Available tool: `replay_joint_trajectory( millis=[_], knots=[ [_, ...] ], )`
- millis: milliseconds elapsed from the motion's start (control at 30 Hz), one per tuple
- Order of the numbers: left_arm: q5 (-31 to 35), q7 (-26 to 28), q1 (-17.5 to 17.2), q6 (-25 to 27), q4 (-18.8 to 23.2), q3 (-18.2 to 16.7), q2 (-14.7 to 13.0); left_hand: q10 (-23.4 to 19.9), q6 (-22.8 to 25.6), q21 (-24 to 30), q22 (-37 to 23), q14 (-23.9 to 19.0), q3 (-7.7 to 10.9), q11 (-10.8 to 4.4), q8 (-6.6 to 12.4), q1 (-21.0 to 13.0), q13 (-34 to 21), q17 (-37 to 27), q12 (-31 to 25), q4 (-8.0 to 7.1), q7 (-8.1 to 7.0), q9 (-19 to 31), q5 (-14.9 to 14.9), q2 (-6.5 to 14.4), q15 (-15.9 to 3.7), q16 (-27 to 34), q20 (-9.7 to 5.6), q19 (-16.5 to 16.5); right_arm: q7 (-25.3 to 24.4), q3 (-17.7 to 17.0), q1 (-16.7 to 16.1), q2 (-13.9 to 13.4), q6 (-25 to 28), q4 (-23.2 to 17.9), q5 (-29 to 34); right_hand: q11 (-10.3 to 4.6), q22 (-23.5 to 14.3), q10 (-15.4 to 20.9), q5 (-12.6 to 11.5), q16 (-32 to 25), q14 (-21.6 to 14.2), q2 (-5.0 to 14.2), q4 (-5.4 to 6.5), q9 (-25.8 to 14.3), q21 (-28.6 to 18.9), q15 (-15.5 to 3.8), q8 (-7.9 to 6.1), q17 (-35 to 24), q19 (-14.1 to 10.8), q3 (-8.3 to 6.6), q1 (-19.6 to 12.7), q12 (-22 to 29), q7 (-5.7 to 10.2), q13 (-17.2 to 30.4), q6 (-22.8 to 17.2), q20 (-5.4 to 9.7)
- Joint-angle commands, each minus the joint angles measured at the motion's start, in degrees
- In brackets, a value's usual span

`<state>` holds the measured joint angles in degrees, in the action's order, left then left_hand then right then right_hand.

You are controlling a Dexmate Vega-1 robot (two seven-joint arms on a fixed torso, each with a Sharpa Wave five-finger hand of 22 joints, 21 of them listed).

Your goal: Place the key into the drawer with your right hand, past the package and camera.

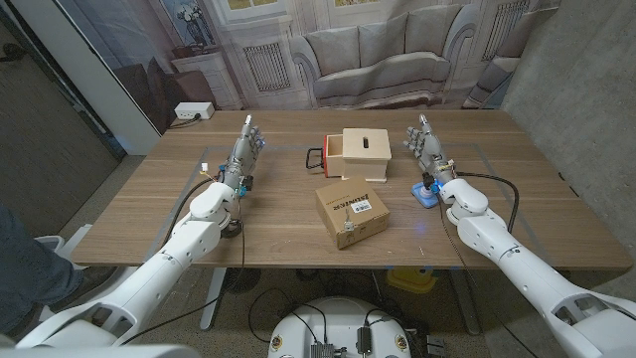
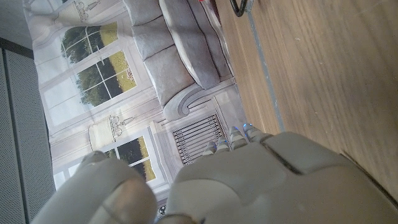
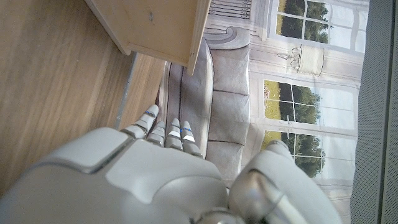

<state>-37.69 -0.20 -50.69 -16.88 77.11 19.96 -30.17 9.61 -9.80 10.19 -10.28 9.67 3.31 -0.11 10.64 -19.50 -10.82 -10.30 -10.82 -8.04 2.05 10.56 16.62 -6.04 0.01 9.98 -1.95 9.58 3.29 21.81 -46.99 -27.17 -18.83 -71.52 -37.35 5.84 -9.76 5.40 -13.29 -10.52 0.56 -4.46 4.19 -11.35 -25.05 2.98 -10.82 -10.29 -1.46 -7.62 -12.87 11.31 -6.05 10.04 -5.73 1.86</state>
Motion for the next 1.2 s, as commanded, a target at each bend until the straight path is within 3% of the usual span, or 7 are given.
replay_joint_trajectory(
  millis=[33, 367, 567, 1200],
  knots=[
    [-1.23, 0.65, -2.4, -1.05, 1.73, -1.33, -0.39, 0.98, -1.2, 0.41, -0.11, 3.7, -0.02, -0.01, 0.46, -0.39, -0.21, -0.27, -0.47, -0.25, -0.01, 0.18, 0.46, 0.21, 0.03, 0.34, -0.83, 1.94, 2.69, 0.47, 1.64, 2.63, -3.7, 5.04, -0.38, 0.24, -0.15, 0.44, -0.32, -0.37, -0.38, 0.18, -0.18, -0.02, -0.07, 0.35, -0.46, -0.11, -0.3, -0.38, -0.54, 0.37, -0.31, 0.26, -0.44, 1.66],
    [-0.7, 1.13, -1.72, -1.1, 1.63, -0.85, 0.3, 0.73, -0.86, 0.58, -0.1, 3.37, 0.08, -0.12, 0.61, -0.66, -0.16, -0.24, -0.63, -0.1, -0.05, 0.18, 0.62, 0.72, -0.04, 0.55, -0.69, 1.91, 3.71, -0.14, 1.31, 3.04, -6.06, 5.92, -0.88, 0.07, -0.16, 0.75, -0.45, -0.39, -0.53, 0.55, -0.3, 0.1, 0.14, 0.21, -0.53, -0.08, -0.56, -0.5, -0.83, 0.49, -0.18, 0.27, -0.71, 1.68],
    [-0.32, 0.52, -0.8, -1.35, 0.69, -0.17, 0.92, 0.43, -0.57, 0.72, -0.09, 3.02, 0.18, -0.63, 0.73, -0.96, -0.14, -0.21, -0.78, 0.05, -0.13, 0.18, 0.75, 1.17, -0.08, 0.71, -0.66, 1.79, 2.78, -0.7, -1.18, 1.49, -6.44, 2.0, -0.6, -0.12, -0.17, 1.04, -0.56, -0.5, -0.97, 0.91, -0.49, 0.21, 0.19, 0.04, -0.64, -0.04, -1.33, -0.63, -1.24, 0.59, 0.18, 0.28, -1.13, 1.75],
    [0.77, 2.31, -1.55, -0.7, 2.86, 0.19, 0.65, -0.81, 0.81, 0.99, -0.07, 1.85, 0.4, -1.09, 1.13, -1.86, -0.07, -0.14, -1.23, 0.52, -0.6, 0.15, 1.0, 2.17, -0.76, 1.03, -0.81, 1.52, 3.19, -2.89, -6.86, -1.56, -9.27, -4.33, -1.68, -0.38, -0.17, 1.56, -0.67, -0.51, -1.49, 1.19, -0.99, 0.37, 0.63, -0.12, -0.73, 0.03, -2.05, -0.74, -2.06, 0.72, 0.41, 0.29, -1.75, 1.98]
  ],
)
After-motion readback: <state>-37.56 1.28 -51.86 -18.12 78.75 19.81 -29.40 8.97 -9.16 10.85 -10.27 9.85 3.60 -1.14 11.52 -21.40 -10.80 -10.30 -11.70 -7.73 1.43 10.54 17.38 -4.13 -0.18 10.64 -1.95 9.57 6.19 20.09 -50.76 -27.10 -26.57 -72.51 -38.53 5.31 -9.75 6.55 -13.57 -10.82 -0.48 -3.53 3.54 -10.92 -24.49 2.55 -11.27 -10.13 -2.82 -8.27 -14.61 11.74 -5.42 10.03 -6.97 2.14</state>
